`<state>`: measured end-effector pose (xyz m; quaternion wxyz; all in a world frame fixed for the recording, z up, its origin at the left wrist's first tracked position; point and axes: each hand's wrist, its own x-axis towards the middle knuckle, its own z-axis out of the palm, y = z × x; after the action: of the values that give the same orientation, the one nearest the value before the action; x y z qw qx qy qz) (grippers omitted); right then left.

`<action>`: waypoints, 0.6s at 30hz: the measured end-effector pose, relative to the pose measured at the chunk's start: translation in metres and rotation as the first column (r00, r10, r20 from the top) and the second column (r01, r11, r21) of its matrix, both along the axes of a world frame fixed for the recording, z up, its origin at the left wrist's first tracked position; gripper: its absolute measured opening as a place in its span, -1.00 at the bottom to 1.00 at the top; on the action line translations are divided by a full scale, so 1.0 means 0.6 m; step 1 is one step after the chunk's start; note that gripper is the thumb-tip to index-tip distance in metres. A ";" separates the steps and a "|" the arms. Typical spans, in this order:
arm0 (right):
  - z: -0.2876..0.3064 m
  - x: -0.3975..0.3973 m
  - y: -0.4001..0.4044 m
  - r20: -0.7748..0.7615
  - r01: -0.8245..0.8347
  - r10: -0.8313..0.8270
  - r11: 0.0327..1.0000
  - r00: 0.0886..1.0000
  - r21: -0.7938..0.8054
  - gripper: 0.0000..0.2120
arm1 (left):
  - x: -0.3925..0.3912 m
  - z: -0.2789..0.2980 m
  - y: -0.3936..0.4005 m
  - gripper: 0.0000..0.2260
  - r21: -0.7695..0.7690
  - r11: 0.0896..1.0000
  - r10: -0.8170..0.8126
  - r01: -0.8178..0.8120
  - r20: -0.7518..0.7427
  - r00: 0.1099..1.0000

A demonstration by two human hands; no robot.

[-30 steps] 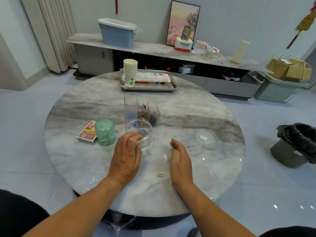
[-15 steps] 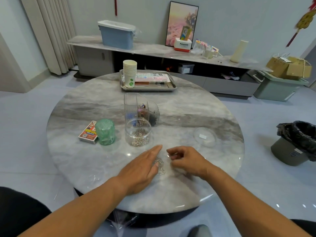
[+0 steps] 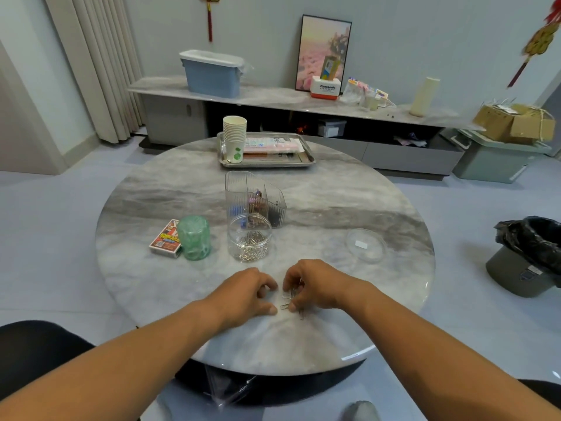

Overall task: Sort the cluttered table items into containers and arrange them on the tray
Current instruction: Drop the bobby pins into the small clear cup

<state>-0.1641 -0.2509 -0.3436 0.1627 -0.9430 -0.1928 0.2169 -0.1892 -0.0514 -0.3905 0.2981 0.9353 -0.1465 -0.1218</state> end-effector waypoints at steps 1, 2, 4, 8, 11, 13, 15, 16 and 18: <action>0.002 0.002 0.002 -0.003 0.007 -0.007 1.000 1.000 -0.004 -0.67 | 0.001 0.000 -0.010 -0.65 -0.029 0.999 0.017 -0.017 -0.007 1.000; 0.003 0.005 0.005 -0.007 0.011 -0.011 1.000 1.000 -0.009 -0.71 | 0.002 -0.001 -0.021 -0.75 -0.059 0.997 0.040 -0.040 -0.013 0.999; 0.007 0.010 0.012 0.003 0.001 -0.001 0.999 1.000 -0.049 -0.78 | 0.001 -0.001 -0.040 -0.89 -0.098 0.991 0.092 -0.092 -0.009 0.996; 0.012 0.012 0.031 0.087 -0.081 0.103 0.969 0.991 -0.234 -0.87 | -0.010 0.000 -0.055 -0.91 -0.074 0.991 0.113 -0.108 0.059 0.992; 0.012 0.012 0.041 0.099 -0.110 0.145 0.949 0.985 -0.296 -0.84 | -0.017 0.003 -0.040 -0.78 -0.131 0.977 0.206 -0.168 0.379 0.902; 0.012 0.014 0.044 0.106 -0.132 0.172 0.942 0.979 -0.307 -0.82 | -0.013 0.011 -0.026 -0.65 -0.172 0.946 0.321 -0.273 0.602 0.731; 0.011 0.014 0.048 0.105 -0.146 0.188 0.936 0.976 -0.320 -0.82 | -0.001 0.016 -0.011 -0.48 -0.244 0.881 0.463 -0.406 0.629 0.625; 0.011 0.014 0.048 0.101 -0.149 0.192 0.933 0.976 -0.327 -0.83 | 0.006 0.015 -0.004 -0.36 -0.273 0.847 0.523 -0.455 0.576 0.628; 0.011 0.013 0.049 0.104 -0.156 0.201 0.929 0.974 -0.334 -0.86 | 0.021 0.013 0.004 -0.14 -0.317 0.806 0.592 -0.500 0.412 0.692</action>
<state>-0.1563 -0.2217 -0.3373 -0.0285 -0.9480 -0.2501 0.1947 -0.1764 -0.0488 -0.3829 0.3562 0.9041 0.0582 0.2289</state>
